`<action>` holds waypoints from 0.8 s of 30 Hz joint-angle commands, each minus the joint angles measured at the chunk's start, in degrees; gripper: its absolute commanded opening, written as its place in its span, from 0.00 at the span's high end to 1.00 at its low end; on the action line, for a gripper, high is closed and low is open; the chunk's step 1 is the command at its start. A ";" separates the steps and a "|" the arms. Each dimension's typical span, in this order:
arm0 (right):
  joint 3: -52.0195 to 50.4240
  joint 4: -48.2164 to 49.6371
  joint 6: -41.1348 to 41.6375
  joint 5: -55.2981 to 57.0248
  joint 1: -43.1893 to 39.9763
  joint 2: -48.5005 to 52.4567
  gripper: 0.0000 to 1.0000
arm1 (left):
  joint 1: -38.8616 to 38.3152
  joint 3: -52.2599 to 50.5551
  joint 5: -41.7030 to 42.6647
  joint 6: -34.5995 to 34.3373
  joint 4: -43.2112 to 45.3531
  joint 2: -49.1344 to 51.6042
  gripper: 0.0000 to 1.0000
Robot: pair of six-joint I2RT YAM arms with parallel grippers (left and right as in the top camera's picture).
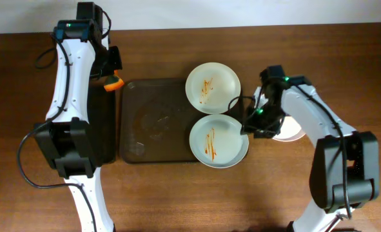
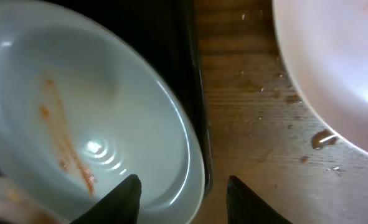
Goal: Clean dirty plates on tray and stack at the side
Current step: 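Grasp the front plate rim with right gripper and drag it left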
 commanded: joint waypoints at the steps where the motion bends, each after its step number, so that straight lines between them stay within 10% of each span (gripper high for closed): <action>1: -4.09 2.86 5.46 4.76 3.52 -0.66 0.58 | 0.04 0.24 0.42 -0.11 -0.17 -0.55 1.00; 11: -6.34 4.61 7.78 6.82 6.45 -0.68 0.96 | 0.04 0.24 0.44 -0.11 -0.22 -0.55 0.99; 24: -1.75 22.84 20.55 6.71 22.49 0.98 0.96 | 0.04 0.24 0.44 -0.11 -0.26 -0.55 0.99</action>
